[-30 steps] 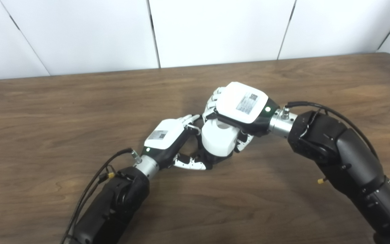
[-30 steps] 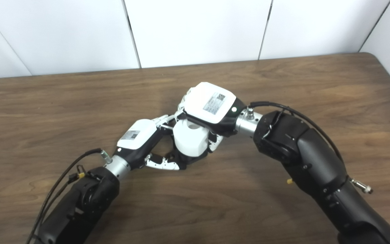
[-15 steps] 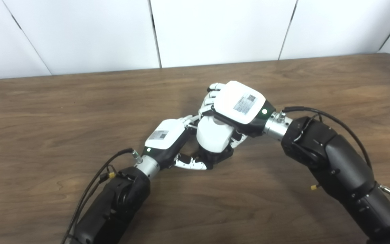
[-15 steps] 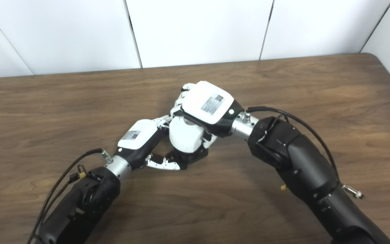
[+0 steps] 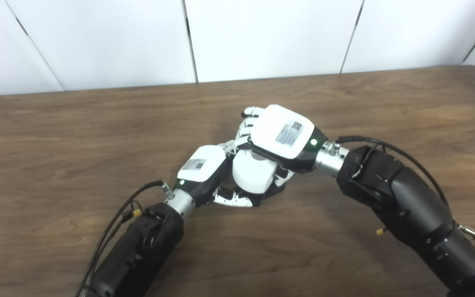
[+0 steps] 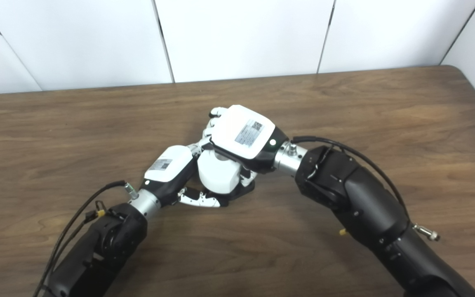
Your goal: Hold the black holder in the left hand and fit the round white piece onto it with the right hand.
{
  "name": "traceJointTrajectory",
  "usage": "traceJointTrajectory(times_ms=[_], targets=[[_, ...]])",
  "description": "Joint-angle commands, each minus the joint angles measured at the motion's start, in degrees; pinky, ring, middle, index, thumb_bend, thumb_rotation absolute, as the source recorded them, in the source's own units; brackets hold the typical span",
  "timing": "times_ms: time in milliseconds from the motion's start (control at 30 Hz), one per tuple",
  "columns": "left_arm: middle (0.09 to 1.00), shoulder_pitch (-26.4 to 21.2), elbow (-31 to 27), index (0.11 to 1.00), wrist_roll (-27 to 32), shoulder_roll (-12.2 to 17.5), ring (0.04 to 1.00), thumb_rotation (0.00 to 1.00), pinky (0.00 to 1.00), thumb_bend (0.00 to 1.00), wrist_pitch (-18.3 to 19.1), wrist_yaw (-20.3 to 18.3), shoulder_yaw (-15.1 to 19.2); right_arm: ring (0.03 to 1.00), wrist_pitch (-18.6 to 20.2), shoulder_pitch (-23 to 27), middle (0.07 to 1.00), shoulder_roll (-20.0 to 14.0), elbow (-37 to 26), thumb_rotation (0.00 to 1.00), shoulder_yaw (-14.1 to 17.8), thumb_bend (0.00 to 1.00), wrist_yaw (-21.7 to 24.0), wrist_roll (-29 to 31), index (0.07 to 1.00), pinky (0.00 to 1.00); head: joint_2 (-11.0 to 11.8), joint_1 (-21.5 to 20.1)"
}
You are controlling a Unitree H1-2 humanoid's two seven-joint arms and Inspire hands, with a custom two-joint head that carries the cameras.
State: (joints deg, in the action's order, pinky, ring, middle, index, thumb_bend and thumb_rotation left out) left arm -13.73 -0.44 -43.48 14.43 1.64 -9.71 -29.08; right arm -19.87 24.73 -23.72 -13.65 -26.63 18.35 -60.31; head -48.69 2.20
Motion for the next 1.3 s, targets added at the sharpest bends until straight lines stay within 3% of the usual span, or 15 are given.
traceJointTrajectory(times_ms=[0,433,700,800,867,900,967,1100,1267], targets=[[0.929,2.64,2.34,0.485,-0.74,1.64,0.948,0.07,0.89,0.52,2.43,-5.38,-1.61,0.706,-2.24,-0.32,0.651,-2.72,0.82,0.14,-0.98,0.53,2.61,0.4,0.481,0.83,-0.12,0.13],[0.927,2.47,2.53,0.485,-0.91,2.09,0.944,0.07,0.88,0.52,1.96,-5.06,-1.76,0.717,-3.16,0.95,0.656,-6.4,0.0,0.13,-0.81,0.52,5.76,4.69,0.481,0.81,-0.19,-0.66],[0.93,2.46,2.12,0.486,-0.83,2.2,0.942,0.07,0.87,0.52,2.12,-5.49,-1.75,0.714,-2.67,0.87,0.652,-6.38,0.22,0.14,-0.24,0.52,5.7,4.35,0.482,0.81,-0.3,-0.71],[0.927,2.62,2.04,0.485,-1.05,2.01,0.934,0.06,0.86,0.52,2.3,-5.17,-1.69,0.721,-0.95,0.39,0.668,-5.98,-0.55,0.14,0.01,0.52,6.55,1.74,0.49,0.79,-0.14,-0.66],[0.928,2.62,1.95,0.485,-1.35,1.91,0.931,0.07,0.86,0.52,2.62,-5.32,-1.79,0.734,1.42,-0.37,0.715,-5.25,-1.56,0.2,0.69,0.84,7.67,0.5,0.735,0.76,-0.07,-0.55],[0.928,2.63,1.9,0.485,-1.39,1.87,0.93,0.07,0.86,0.52,2.74,-5.43,-1.79,0.749,2.66,-0.81,0.758,-4.77,-2.15,0.23,1.13,0.92,8.07,-0.2,0.845,0.76,-0.07,-0.55],[0.93,2.64,1.81,0.486,-1.5,1.83,0.932,0.07,0.87,0.52,2.91,-5.61,-1.82,0.783,4.99,-1.51,0.857,-3.8,-3.33,0.29,2.05,0.98,9.15,-1.41,0.968,0.74,-0.07,-0.55],[0.931,2.64,2.18,0.485,-1.11,1.9,0.93,0.06,0.88,0.52,2.4,-5.39,-1.73,0.843,9.57,-1.37,0.983,-2.07,-5.53,0.38,4.02,1.0,13.65,-1.19,0.999,0.75,0.1,-0.34],[0.93,2.7,2.31,0.485,-0.94,2.02,0.929,0.06,0.87,0.52,2.05,-5.22,-1.74,0.87,11.43,-0.59,1.0,-1.09,-6.73,0.42,6.16,1.0,14.99,-0.25,1.0,0.75,0.1,-0.43]])
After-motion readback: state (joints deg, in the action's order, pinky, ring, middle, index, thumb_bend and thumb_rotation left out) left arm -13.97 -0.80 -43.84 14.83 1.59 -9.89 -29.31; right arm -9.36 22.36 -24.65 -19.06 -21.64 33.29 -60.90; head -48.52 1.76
